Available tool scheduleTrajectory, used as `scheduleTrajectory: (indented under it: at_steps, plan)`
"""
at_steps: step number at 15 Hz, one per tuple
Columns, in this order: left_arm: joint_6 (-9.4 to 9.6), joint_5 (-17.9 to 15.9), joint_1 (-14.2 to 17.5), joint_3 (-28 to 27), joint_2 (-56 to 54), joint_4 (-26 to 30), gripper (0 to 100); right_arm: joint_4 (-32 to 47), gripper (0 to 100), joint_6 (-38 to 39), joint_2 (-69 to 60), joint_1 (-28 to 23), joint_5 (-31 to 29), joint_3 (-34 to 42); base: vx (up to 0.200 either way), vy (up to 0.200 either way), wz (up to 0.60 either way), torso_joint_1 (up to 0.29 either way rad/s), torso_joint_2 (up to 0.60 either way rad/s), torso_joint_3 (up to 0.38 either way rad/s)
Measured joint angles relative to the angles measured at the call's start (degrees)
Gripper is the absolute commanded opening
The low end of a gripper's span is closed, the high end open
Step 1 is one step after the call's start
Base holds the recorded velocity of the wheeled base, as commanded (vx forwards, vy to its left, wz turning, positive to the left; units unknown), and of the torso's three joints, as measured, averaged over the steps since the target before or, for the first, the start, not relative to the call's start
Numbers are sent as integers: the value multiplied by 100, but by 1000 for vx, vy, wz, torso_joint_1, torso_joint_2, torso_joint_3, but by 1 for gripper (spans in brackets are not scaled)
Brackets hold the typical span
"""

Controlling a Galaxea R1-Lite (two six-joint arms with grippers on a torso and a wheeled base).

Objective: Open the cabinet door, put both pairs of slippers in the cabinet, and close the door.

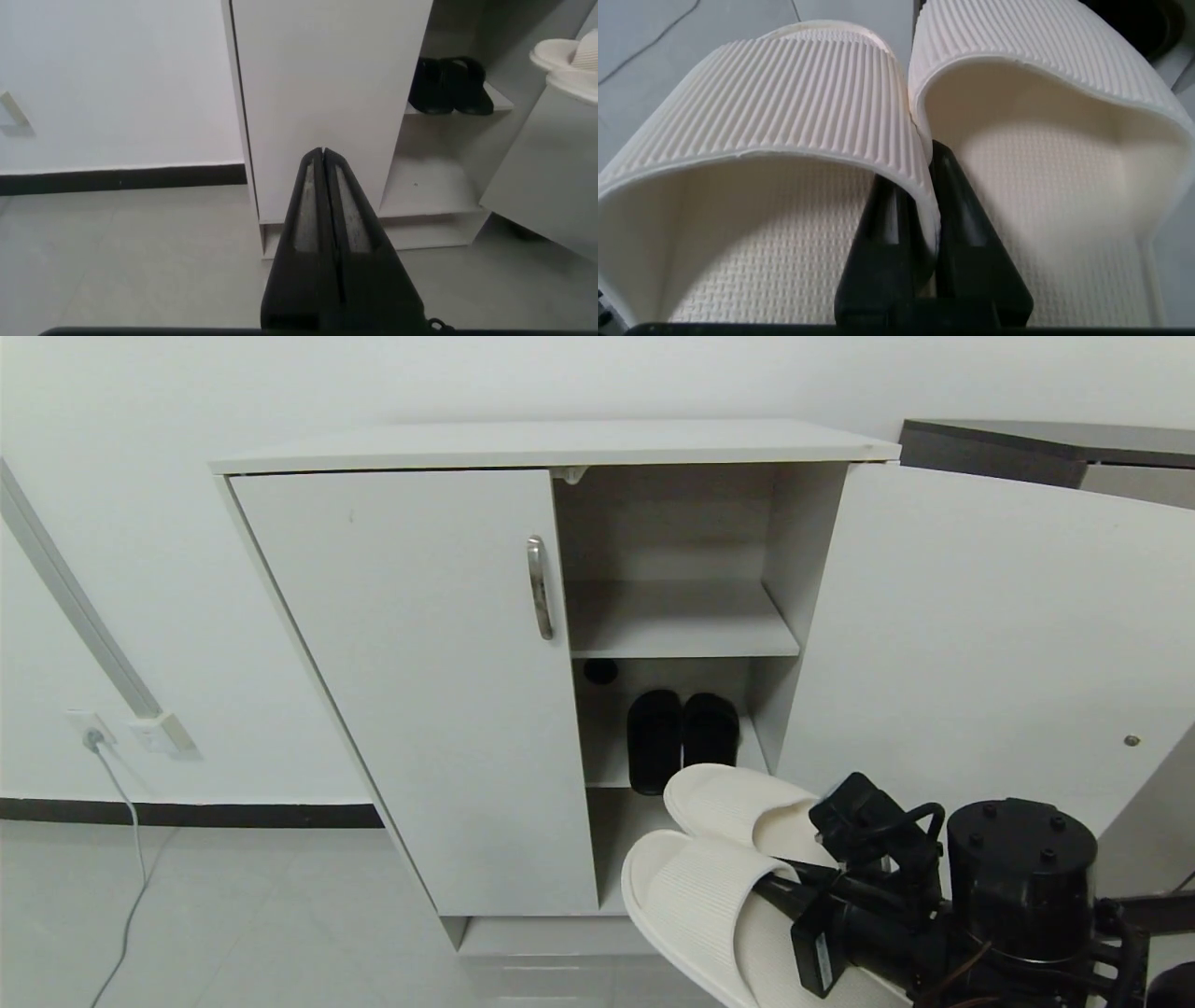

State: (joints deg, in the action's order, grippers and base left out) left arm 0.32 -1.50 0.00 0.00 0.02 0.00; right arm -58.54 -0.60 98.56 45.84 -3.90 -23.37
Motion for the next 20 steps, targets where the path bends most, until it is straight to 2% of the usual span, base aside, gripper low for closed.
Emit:
scheduleTrajectory:
  at_steps: [2,4,6,10,13,16,20]
  plan:
    - [1,-6,0,0,0,0,0,-112,0,102,329,173,-751,-238,0,0,0,0,0,0]
    - [1,-6,0,0,0,0,0,-123,0,469,869,383,-1723,-956,0,0,0,0,0,0]
    - [1,-9,0,0,0,0,0,143,0,711,1370,562,-2402,-1740,0,0,0,0,0,0]
    - [1,-5,0,0,0,0,0,1965,0,1175,1519,862,-3622,-2881,0,0,0,0,0,0]
    - [1,-6,0,0,0,0,0,2805,0,1289,1269,1119,-4408,-3669,0,0,0,0,0,0]
    - [1,-6,0,0,0,0,0,3273,0,1296,1134,1169,-4775,-4535,0,0,0,0,0,0]
    - [1,-9,0,0,0,0,0,3473,0,1285,1142,916,-4654,-4984,0,0,0,0,0,0]
